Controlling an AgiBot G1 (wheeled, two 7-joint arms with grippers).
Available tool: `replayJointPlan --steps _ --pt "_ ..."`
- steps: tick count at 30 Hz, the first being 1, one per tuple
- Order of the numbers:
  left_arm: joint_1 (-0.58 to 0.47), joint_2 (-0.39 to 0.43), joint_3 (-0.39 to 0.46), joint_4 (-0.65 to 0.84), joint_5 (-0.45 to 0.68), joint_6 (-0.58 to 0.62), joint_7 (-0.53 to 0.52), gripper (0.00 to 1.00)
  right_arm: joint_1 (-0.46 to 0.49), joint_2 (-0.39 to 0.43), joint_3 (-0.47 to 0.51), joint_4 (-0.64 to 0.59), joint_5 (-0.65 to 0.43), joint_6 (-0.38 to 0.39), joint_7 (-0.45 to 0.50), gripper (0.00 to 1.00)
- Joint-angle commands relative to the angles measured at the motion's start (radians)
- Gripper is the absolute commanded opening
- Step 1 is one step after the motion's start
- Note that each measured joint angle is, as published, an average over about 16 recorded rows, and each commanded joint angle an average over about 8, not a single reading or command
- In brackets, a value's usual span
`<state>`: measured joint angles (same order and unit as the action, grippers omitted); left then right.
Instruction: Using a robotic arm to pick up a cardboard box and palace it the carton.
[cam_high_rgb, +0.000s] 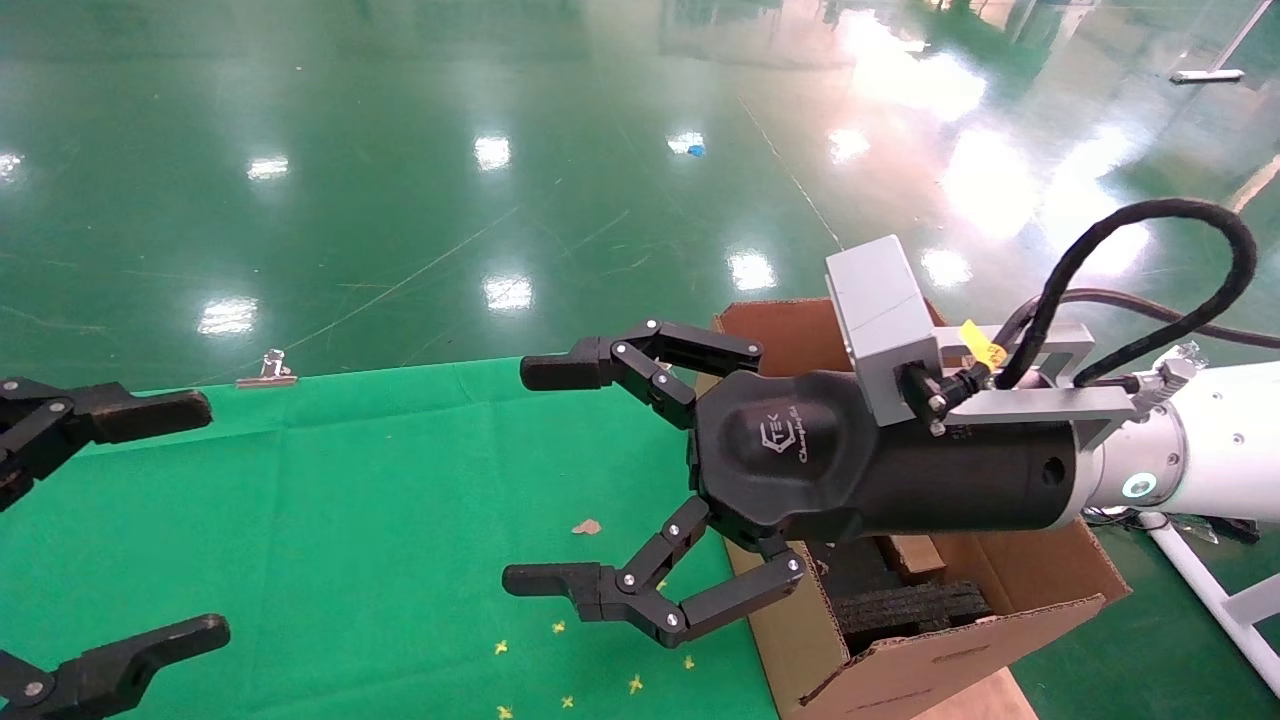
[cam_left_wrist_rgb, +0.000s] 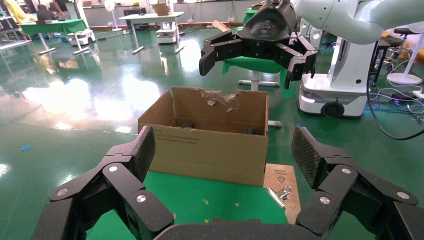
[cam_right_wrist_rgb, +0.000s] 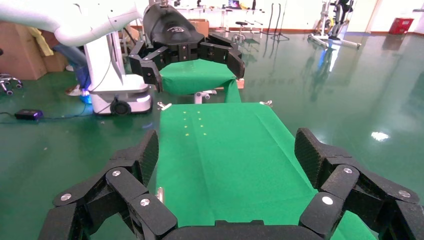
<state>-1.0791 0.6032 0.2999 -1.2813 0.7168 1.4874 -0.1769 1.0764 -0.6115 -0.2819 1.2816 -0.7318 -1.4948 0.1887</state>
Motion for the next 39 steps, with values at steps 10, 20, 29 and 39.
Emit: replayJointPlan --steps 10,20,29,39 --pt "0.0 0.0 0.0 0.0 0.0 0.0 0.0 1.0 0.0 0.0 0.0 0.0 0.0 0.0 0.0 1.0" --pt "0.0 0.0 0.0 0.0 0.0 0.0 0.0 1.0 0.0 0.0 0.0 0.0 0.0 0.0 0.0 1.0" --pt "0.0 0.0 0.0 0.0 0.0 0.0 0.0 1.0 0.0 0.0 0.0 0.0 0.0 0.0 0.0 1.0" --pt "0.0 0.0 0.0 0.0 0.0 0.0 0.0 1.0 0.0 0.0 0.0 0.0 0.0 0.0 0.0 1.0"
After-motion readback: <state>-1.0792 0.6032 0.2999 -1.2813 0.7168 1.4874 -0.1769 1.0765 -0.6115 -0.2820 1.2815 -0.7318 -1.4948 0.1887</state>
